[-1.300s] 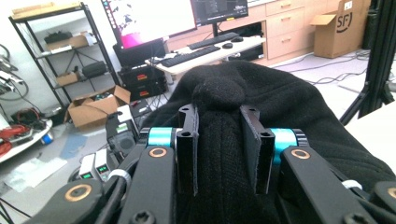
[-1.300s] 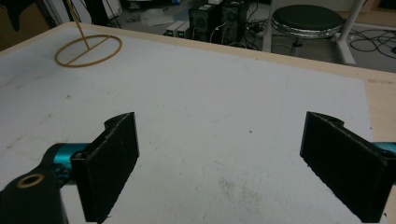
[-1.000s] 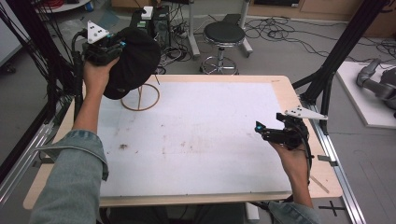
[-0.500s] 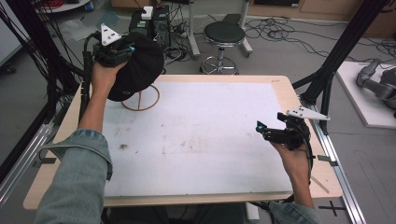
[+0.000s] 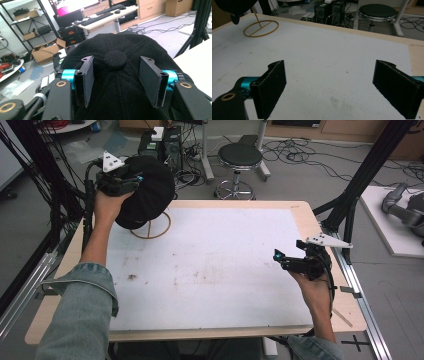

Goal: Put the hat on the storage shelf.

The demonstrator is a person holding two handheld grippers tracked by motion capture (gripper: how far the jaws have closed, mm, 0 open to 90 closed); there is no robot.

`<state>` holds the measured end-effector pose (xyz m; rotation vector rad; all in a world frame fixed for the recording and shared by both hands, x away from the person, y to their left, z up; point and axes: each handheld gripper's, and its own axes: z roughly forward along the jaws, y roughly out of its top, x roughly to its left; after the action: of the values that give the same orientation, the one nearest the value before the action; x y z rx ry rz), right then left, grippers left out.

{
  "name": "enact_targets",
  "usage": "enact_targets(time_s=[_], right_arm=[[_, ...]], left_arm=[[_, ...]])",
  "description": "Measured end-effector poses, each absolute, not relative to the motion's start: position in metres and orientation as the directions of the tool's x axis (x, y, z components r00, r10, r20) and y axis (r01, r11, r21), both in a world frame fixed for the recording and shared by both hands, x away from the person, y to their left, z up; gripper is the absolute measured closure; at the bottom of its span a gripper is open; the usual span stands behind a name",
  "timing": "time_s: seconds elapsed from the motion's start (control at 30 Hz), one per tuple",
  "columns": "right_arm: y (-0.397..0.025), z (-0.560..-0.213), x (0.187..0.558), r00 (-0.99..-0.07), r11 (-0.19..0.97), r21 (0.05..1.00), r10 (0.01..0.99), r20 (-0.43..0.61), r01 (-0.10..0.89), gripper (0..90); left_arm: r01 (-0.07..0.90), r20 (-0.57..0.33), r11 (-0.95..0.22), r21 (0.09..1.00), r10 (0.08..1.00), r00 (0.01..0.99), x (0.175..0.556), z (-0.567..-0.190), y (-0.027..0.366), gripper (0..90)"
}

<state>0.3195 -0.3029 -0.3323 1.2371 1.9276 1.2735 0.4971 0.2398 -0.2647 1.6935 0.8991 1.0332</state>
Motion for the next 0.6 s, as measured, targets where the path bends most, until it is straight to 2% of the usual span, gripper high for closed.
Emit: enact_targets(time_s=[0.27, 0.33, 0.6], right_arm=[[-0.301, -0.332, 0.322, -0.456, 0.143, 0.902, 0.888, 0.064, 0.407, 11.3], [-0.302, -0.332, 0.323, -0.458, 0.143, 0.903, 0.887, 0.065, 0.405, 11.3], [-0.3, -0.332, 0.326, -0.459, 0.141, 0.901, 0.886, 0.069, 0.409, 11.3]], left_arm=[[0.112, 0.207, -0.273, 0.956, 0.89, 0.406, 0.49, -0.266, 0.248, 43.2], [0.115, 0.192, -0.26, 0.959, 0.891, 0.411, 0.487, -0.266, 0.251, 39.3], [0.117, 0.155, -0.226, 0.967, 0.888, 0.434, 0.468, -0.264, 0.264, 33.7]])
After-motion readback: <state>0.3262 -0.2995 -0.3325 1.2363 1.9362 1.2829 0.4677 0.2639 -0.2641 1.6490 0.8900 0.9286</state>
